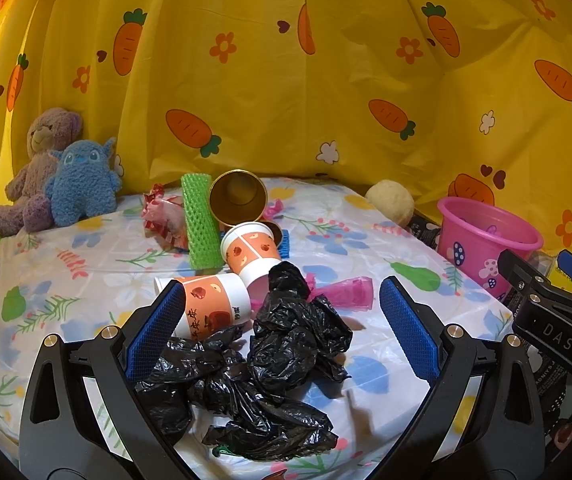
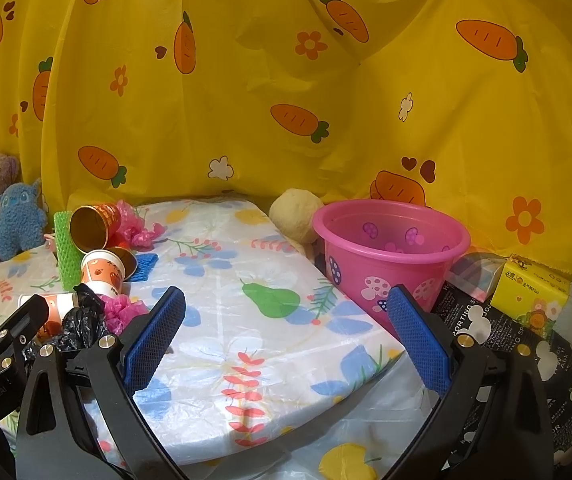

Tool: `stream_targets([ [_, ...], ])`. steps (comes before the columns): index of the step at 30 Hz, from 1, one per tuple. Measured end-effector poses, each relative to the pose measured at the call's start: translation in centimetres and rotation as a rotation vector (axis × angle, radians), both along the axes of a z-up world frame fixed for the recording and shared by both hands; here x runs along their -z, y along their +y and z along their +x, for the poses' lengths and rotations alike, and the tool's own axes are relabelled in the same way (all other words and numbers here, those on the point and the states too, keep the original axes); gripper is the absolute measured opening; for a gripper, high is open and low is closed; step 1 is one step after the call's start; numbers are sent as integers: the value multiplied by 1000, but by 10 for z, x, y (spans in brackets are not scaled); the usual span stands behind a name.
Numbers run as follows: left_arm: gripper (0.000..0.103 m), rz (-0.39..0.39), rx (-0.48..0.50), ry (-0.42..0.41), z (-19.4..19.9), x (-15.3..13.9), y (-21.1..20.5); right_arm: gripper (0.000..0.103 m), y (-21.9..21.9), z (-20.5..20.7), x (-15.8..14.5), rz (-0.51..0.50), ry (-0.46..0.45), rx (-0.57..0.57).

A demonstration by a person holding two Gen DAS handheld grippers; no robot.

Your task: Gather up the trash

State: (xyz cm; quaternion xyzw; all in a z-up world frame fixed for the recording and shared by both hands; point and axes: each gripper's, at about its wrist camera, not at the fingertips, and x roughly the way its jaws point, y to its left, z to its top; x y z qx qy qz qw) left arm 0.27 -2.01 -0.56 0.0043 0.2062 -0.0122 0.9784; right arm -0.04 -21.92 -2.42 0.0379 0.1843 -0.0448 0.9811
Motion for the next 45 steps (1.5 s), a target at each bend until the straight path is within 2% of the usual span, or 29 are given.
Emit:
stream_targets([
  [38,96,-3,8,6,-1,2,-9,98,-3,-1,3,35,-20,-18],
  [45,96,-18,-27,-6,-9,5,6,98,0,-3,6,47,-22,-53],
])
